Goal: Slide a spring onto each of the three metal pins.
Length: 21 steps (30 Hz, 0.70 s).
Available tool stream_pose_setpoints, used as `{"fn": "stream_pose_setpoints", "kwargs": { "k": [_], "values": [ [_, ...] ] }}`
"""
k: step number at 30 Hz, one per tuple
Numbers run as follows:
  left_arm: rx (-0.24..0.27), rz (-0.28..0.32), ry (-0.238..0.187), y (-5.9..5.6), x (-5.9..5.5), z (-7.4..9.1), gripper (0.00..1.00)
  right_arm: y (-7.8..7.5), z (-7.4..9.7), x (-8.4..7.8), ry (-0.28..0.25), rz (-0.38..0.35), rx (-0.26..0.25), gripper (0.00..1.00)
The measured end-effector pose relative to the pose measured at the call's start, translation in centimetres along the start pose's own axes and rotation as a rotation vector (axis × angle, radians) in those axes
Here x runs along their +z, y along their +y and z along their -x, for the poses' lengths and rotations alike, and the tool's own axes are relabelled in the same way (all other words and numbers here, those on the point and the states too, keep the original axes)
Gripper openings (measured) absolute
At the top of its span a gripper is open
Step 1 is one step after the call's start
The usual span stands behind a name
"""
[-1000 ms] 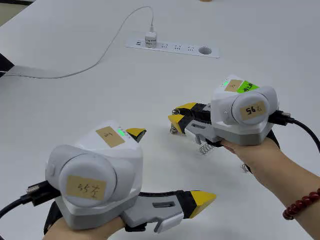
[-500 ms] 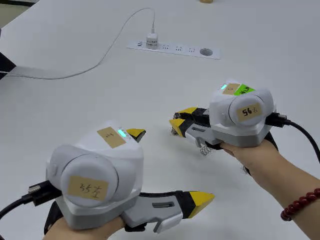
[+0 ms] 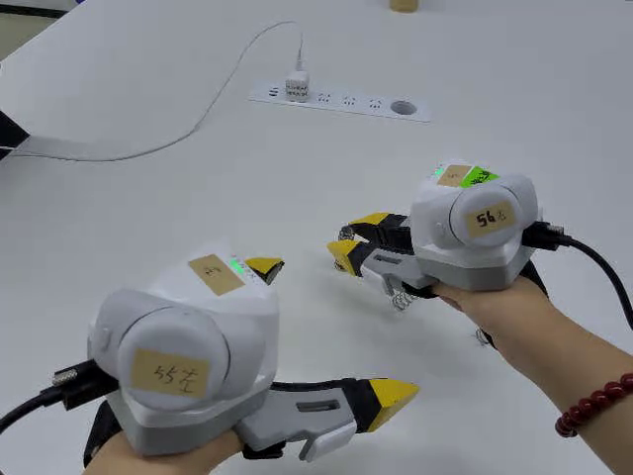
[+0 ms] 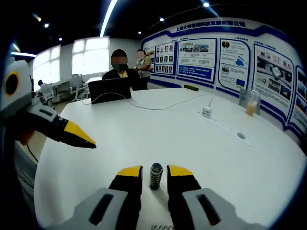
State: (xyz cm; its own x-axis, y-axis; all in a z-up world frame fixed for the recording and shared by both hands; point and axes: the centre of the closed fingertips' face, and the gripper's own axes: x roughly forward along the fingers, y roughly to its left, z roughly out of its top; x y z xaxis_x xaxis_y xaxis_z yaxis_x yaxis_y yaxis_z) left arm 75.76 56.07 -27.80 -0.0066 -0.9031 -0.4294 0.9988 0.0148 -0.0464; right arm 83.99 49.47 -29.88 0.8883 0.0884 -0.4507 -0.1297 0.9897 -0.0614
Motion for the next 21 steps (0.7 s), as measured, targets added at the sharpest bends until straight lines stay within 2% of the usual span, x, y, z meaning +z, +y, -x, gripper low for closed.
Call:
{"fn": "stream_pose_setpoints", "kwargs": {
  "k": [8, 10, 21],
  "values": [
    [-0.001, -0.003, -0.001, -0.1, 0.1, 0.0, 0.95, -0.4, 1.4, 1.2, -0.024, -0.016, -0.016, 0.26],
    [-0.002, -0.008, -0.002, -0.2, 0.1, 0.0, 0.95, -0.6, 1.9, 1.5, -0.032, -0.041, -0.022, 0.29],
    [-0.011, -0.032, -0.001, -0.7, 0.2, -0.1, 0.94, -1.1, 4.6, 1.7, -0.023, -0.092, -0.046, 0.41]
  ]
}}
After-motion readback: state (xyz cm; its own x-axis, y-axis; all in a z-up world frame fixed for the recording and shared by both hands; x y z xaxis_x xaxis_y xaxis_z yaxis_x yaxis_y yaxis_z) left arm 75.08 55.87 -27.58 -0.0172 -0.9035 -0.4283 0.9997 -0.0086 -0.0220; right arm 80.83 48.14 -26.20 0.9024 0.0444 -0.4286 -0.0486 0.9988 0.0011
